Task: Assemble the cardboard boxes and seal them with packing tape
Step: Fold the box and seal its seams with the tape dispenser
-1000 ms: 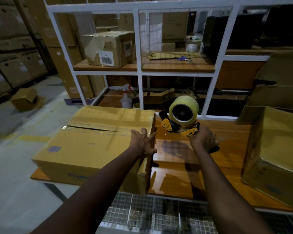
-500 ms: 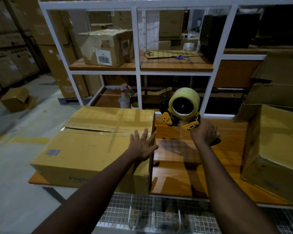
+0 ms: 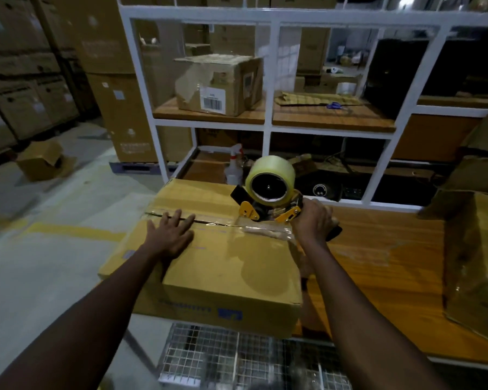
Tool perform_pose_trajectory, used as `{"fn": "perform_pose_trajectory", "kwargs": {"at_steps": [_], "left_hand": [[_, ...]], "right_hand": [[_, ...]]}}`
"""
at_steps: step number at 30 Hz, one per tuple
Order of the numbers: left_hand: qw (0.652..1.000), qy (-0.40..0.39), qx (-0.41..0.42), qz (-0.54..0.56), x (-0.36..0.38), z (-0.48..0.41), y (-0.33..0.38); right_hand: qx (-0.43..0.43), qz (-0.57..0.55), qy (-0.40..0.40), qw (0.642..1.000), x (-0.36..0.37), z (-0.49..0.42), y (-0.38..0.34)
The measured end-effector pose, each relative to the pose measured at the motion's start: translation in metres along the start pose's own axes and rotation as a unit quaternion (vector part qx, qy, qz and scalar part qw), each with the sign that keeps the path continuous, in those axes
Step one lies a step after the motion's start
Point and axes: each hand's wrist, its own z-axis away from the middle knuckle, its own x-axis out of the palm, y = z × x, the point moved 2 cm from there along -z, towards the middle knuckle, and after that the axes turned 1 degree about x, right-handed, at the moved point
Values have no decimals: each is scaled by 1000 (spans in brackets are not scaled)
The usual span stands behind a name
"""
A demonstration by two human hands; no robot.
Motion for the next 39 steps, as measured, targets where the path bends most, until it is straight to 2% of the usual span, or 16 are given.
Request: {"fn": "perform_pose_trajectory", "kwargs": {"at_steps": [3, 8, 10, 13, 18, 28, 31, 33, 35, 39], "left_hand": [[1000, -3, -19, -5, 0, 0, -47], [999, -7, 49, -10, -6, -3, -98], [998, -7, 63, -3, -5, -4, -112], [995, 4, 72, 67, 4, -5, -121], [987, 17, 61, 149, 24, -5, -112], [967, 58, -30, 247, 27, 46, -34], [973, 90, -34, 210, 29, 65, 2], [974, 136, 13, 179, 19, 68, -3], [971, 148, 97, 161, 12, 55, -30], [970, 44, 239, -23, 8, 18, -81]], "right_hand": [[-3, -7, -34, 999, 19, 16, -37], [-36, 4, -92, 995, 46, 39, -81], [-55, 25, -89, 994, 55, 48, -93], [-86, 38, -49, 994, 64, 59, -109], [-147, 61, 14, 987, 76, 76, -123], [-110, 78, 7, 991, 75, 85, -128], [-89, 71, 5, 994, 68, 83, -127], [-86, 55, 3, 995, 62, 82, -124], [-81, 44, 2, 996, 56, 81, -120], [-68, 34, 18, 997, 47, 84, -114]]}}
